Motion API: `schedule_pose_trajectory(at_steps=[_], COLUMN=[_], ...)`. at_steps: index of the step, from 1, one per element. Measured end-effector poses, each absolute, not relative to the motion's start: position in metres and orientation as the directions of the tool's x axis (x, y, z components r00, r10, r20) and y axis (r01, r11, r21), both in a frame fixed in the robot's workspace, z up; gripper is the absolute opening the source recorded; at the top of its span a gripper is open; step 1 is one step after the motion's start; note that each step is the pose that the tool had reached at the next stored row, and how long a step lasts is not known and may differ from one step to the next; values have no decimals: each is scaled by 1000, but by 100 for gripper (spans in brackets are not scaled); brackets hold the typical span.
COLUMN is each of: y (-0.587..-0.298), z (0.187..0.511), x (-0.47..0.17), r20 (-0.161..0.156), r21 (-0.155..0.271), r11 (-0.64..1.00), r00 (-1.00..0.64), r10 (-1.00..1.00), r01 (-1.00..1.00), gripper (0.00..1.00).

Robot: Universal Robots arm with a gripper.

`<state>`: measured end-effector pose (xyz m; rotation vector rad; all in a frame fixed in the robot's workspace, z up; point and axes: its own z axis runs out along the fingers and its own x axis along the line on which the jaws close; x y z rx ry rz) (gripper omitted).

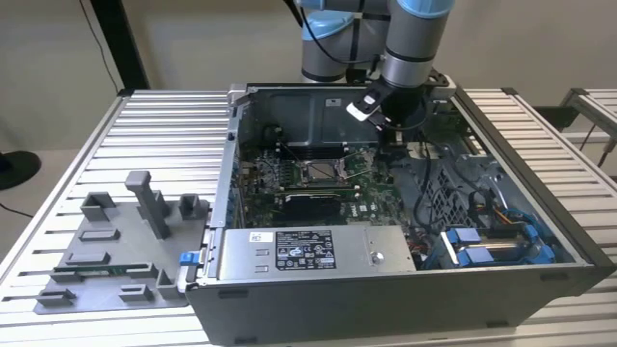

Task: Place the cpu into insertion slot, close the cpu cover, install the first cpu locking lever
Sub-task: 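Close the cpu cover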

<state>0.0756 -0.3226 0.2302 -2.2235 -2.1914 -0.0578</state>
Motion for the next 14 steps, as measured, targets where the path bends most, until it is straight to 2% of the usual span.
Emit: schedule_pose_trajectory(at_steps=[5, 14], y=[-323, -327], z=[224, 224], x=[75, 75], r20=[40, 40], r21=[-1, -51], r11=[-15, -14], r00=[15, 16], r10=[999, 999], r01=[1000, 999], gripper=[0, 0])
